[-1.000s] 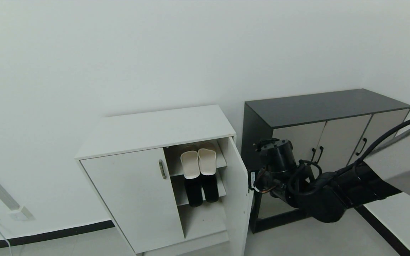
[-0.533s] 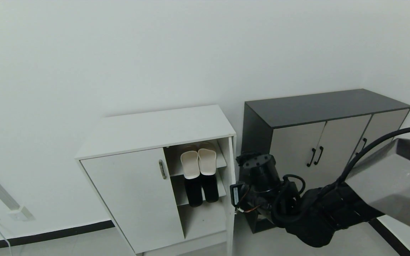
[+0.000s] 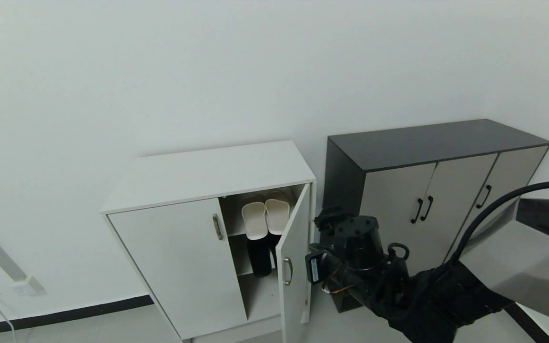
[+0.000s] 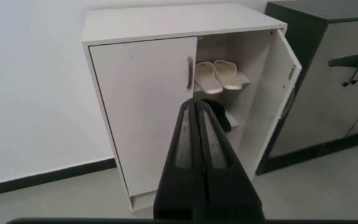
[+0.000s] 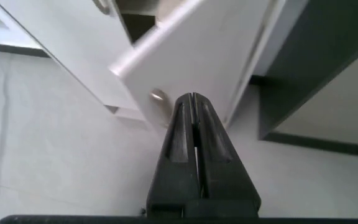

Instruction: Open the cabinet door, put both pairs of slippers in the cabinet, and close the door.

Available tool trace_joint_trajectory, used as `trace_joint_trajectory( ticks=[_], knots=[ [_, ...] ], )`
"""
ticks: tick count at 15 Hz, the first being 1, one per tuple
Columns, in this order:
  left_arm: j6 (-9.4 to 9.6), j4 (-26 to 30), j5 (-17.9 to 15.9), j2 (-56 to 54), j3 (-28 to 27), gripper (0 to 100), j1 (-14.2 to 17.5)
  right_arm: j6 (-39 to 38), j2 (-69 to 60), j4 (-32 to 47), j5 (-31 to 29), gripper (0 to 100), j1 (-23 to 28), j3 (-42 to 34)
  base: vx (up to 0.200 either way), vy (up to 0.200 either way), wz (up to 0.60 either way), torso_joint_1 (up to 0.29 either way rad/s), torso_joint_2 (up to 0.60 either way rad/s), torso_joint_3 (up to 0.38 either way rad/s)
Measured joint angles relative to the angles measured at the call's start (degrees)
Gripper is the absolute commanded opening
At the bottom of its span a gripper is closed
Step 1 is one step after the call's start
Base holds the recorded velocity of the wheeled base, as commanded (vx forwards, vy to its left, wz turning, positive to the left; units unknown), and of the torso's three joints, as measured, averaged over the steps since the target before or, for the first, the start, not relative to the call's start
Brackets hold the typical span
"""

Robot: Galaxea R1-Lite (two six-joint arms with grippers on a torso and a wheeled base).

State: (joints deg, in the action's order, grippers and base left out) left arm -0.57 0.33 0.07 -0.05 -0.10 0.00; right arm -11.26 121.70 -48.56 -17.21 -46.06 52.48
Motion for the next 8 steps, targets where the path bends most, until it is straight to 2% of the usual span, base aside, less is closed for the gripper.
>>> trace_joint_trajectory(
  ticks=[2, 8],
  knots=[
    [-0.02, 0.0, 0.0, 0.0, 0.0, 0, 0.0, 1.8, -0.6, -1.4, -0.1, 0, 1.3, -1.1, 0.0, 0.0, 0.0, 0.0, 0.0, 0.0],
    [0.0, 0.0, 0.1, 0.0, 0.0, 0, 0.0, 1.8, -2.3, -1.5, 0.7, 0, 2.0, -3.1, 0.0, 0.0, 0.6, 0.004, 0.0, 0.002]
  ],
)
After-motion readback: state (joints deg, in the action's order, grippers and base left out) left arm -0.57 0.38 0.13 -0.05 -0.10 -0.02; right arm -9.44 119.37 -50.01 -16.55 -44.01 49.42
